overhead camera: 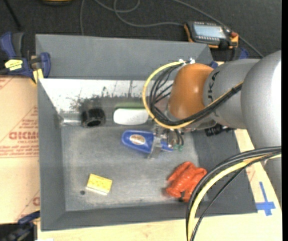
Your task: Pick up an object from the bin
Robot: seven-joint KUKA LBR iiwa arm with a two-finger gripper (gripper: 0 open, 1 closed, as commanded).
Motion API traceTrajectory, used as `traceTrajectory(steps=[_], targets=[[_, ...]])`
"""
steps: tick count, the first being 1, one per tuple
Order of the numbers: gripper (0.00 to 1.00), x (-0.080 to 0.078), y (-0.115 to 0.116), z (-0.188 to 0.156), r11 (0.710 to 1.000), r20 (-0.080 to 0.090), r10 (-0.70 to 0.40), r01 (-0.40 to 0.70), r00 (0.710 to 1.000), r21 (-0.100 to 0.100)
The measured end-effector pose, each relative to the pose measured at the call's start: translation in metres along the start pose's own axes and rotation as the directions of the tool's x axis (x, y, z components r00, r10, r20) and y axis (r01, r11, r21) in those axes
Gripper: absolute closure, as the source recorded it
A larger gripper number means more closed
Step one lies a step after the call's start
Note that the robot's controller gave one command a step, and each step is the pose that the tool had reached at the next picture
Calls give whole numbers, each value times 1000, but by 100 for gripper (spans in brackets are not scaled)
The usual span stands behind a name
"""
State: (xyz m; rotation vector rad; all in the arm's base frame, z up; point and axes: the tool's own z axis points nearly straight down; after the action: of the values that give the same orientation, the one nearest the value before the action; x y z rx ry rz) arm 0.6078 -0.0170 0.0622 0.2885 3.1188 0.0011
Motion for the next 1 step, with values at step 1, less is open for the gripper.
traceTrajectory(steps=[1], targets=[[100, 1, 0, -4, 1000, -2, 1, -1, 1000, 0]])
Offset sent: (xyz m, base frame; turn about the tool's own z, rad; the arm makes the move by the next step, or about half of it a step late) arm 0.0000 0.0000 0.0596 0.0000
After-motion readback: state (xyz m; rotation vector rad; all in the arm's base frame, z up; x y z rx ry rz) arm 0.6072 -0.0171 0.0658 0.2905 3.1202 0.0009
